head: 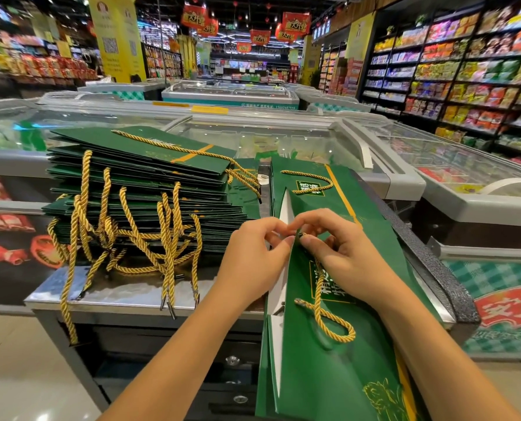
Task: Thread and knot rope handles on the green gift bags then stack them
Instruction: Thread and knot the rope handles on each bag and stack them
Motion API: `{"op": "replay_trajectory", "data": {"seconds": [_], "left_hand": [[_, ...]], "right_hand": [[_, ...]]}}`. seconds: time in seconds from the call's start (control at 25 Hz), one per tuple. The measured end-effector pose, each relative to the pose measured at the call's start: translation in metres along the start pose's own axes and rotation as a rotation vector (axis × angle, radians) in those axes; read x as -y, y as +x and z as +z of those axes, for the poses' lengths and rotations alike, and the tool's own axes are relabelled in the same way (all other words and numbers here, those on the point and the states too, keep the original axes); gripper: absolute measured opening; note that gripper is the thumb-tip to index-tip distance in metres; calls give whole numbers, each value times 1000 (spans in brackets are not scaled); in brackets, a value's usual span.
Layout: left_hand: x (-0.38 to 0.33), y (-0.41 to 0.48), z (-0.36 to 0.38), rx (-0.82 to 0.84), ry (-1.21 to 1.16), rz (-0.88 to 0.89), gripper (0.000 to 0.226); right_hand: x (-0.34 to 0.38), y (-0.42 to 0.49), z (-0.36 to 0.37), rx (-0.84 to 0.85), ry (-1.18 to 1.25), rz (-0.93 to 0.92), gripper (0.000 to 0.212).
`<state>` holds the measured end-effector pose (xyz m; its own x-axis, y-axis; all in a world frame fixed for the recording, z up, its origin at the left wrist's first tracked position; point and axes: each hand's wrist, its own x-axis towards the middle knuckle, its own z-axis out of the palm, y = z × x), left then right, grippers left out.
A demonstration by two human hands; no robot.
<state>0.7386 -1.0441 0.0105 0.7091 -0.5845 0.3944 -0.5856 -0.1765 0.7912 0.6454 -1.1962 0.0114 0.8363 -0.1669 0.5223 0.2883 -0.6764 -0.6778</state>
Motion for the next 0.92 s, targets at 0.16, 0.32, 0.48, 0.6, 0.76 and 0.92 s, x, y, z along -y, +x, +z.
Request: {"op": "replay_trajectory", "data": {"seconds": [0.16, 0.32, 0.48, 0.6, 0.76, 0.92], "left_hand": [[-4, -10, -5, -60, -17, 35, 12], [-1, -19, -14, -76, -132, -21, 16], [4, -22, -24, -100, -52, 4, 9], [6, -25, -28, 39, -15, -38, 25], [10, -22, -28, 202, 104, -21, 61], [11, -18, -31, 229, 60, -30, 63]], "right_hand": [[1, -2, 0, 41, -7, 9, 49], [1, -2, -2, 31, 7, 45, 54], [3, -3, -1, -2, 37, 91, 52], [2, -2, -1, -52, 37, 107, 42], [2, -2, 2, -132, -3, 143, 20], [13, 1, 3, -66, -217, 91, 15]]}}
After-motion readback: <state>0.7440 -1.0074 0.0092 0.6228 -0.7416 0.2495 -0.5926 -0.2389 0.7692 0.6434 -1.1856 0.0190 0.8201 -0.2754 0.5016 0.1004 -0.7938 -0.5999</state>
